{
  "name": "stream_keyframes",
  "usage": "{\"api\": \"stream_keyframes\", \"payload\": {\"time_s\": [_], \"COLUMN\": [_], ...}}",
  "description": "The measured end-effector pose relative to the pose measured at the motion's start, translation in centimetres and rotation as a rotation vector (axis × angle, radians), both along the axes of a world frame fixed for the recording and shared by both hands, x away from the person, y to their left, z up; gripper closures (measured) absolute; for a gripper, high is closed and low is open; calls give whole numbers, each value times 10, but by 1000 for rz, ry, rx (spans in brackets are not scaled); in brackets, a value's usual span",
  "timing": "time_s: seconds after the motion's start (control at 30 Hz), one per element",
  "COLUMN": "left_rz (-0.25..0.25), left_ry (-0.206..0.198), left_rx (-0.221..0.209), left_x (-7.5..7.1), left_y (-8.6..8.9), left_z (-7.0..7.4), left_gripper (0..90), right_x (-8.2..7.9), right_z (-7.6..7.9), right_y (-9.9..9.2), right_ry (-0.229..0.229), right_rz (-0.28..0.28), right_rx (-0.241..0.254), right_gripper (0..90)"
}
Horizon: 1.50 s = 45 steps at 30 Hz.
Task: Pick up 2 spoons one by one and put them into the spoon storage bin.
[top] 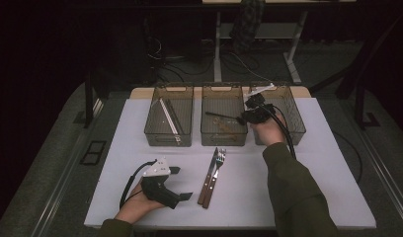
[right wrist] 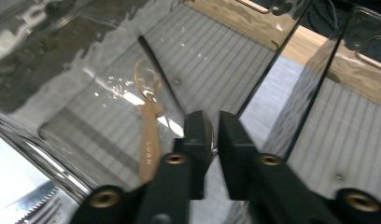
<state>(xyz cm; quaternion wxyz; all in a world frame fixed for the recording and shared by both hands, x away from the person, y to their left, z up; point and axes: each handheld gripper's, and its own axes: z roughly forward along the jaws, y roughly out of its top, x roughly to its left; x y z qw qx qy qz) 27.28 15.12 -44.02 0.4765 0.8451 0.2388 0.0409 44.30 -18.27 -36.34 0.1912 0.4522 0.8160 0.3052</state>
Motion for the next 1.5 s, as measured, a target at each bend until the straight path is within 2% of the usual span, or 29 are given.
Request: {"api": "stream_keyframes", "payload": {"time_s": [0.13, 0.37, 0.67, 0.83, 1.03, 1.1, 1.27, 1.4, 1.5], "left_rz": [0, 5, 14, 17, 20, 21, 25, 22, 24], "left_ry": [0, 0, 2, 5, 4, 4, 6, 5, 1], "left_rx": [0, 2, 12, 17, 28, 32, 35, 38, 35], "left_x": [0, 0, 1, 2, 2, 2, 2, 2, 1], "left_y": [0, 0, 0, 0, 0, 0, 0, 0, 1], "left_z": [0, 0, -1, -2, -2, -3, -3, -3, -2], "left_gripper": [3, 4, 5, 6, 6, 6, 6, 7, 7], "right_x": [-1, -7, -29, -47, -69, -77, -95, -111, -121], "right_z": [1, -2, -4, -4, -10, -15, -31, -42, -51], "right_y": [-1, -12, -29, -36, -46, -50, -59, -68, -75], "right_ry": [-3, -20, -46, -80, -97, -101, -110, -113, -104], "right_rz": [8, 27, 88, 99, 103, 106, 118, 142, 148], "right_rx": [26, 129, 227, 234, 265, 282, 284, 250, 260], "right_gripper": [675, 532, 409, 354, 281, 262, 188, 180, 180]}}
